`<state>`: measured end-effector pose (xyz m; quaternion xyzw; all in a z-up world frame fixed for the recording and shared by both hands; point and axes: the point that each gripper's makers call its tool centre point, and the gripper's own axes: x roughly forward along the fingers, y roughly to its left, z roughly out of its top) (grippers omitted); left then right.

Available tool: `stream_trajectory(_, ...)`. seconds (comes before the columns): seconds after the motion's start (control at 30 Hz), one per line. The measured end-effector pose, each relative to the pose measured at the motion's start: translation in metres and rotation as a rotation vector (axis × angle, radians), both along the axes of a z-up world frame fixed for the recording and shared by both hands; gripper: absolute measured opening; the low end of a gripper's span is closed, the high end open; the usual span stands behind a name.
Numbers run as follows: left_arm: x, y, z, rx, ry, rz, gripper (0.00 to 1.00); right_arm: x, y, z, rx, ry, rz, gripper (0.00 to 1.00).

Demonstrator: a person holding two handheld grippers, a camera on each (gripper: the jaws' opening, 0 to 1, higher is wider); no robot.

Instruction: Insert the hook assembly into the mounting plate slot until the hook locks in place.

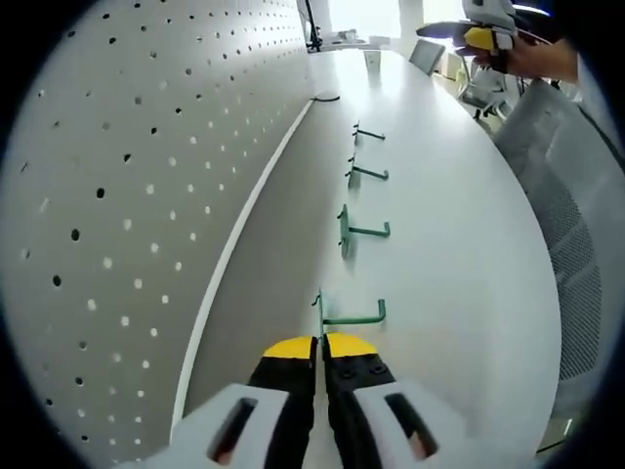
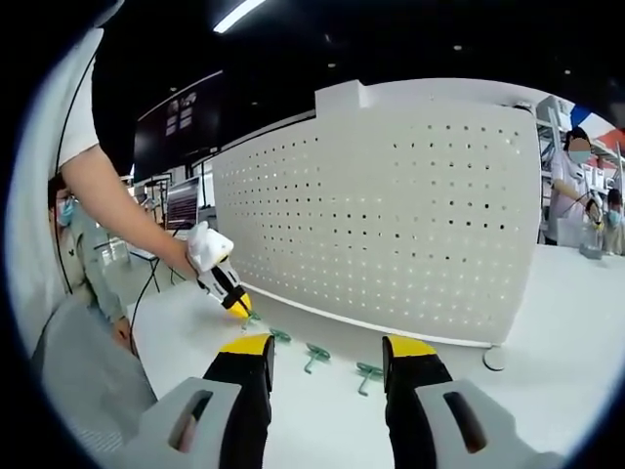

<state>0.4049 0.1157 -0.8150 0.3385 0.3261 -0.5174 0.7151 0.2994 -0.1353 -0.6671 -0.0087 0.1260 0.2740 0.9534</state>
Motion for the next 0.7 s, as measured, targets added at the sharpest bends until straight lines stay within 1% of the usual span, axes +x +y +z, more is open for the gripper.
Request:
stream_trajectory(0.1,-0.001,-0.003,0.004,-0.017,-0.011,0.003,0.02,0.0,0.001,0.0,0.005,-0.001,0.0,0.42)
stream_trajectory(0.13,0.0,-0.005,0.007,-0.035,-0.009,0.016,0.02,-0.001,0.001,0.001,0.007,-0.001,0.0,0.42)
stream_trajectory(0.23,0.001,-0.007,0.011,-0.051,-0.019,0.025,0.02,-0.001,0.002,0.002,0.013,-0.002,0.0,0.42)
stream_trajectory(0.37,0.001,-0.012,0.02,-0.09,-0.036,0.04,0.02,-0.002,0.006,0.003,0.011,-0.004,0.008,0.42)
stream_trajectory(0.5,0.001,-0.011,0.023,-0.09,-0.05,0.047,0.02,-0.002,0.008,0.004,0.012,-0.007,0.011,0.42)
stream_trajectory(0.7,0.001,-0.014,0.029,-0.109,-0.071,0.05,0.02,-0.001,0.011,0.008,0.012,-0.016,0.015,0.42)
